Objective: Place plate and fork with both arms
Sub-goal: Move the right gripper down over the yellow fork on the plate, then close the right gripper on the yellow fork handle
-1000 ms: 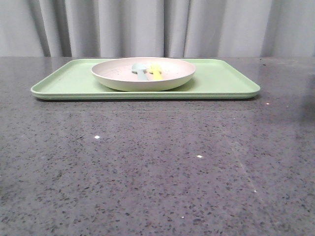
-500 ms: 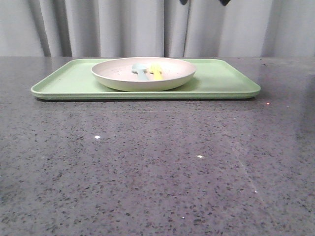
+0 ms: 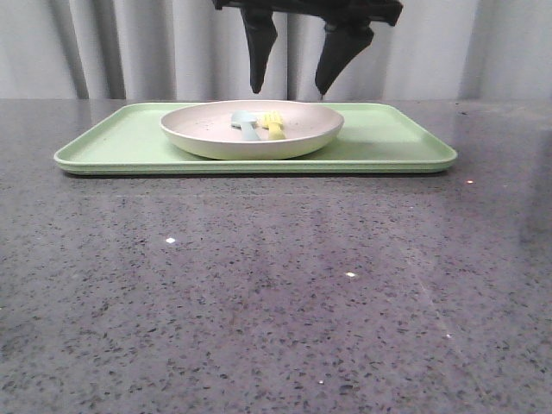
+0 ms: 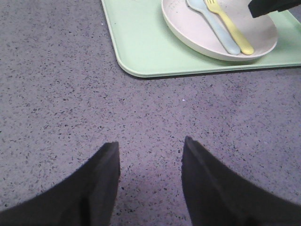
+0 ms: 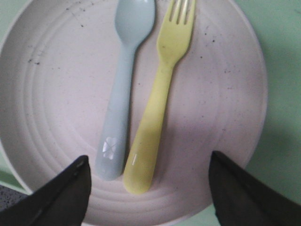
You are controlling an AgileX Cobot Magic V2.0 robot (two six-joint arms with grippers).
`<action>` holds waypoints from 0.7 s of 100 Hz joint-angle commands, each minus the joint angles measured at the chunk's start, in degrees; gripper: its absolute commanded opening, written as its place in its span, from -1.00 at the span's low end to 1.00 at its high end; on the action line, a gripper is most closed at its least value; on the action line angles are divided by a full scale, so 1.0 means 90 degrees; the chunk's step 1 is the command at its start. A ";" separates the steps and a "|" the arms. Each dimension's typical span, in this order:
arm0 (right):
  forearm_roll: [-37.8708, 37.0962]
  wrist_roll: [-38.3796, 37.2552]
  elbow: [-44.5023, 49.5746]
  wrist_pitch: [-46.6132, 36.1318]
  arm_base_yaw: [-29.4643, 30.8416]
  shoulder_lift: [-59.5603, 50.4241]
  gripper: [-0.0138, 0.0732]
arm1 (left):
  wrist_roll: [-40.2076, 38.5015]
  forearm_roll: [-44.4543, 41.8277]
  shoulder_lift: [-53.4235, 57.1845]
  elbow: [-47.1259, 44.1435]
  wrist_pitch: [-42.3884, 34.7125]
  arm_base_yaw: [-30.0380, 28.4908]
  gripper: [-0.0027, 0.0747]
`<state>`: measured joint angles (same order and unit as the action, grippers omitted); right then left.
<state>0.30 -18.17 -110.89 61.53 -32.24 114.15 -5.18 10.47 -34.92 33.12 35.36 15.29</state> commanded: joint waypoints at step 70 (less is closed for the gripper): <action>-0.0423 -0.0060 -0.0242 -0.0277 0.0003 0.0173 0.53 | -0.0053 0.0115 0.0014 0.0191 -0.0436 0.0052 -0.12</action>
<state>-2.24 -18.77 -111.17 61.07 -32.24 118.41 -5.18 10.68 -34.92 33.12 35.36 15.29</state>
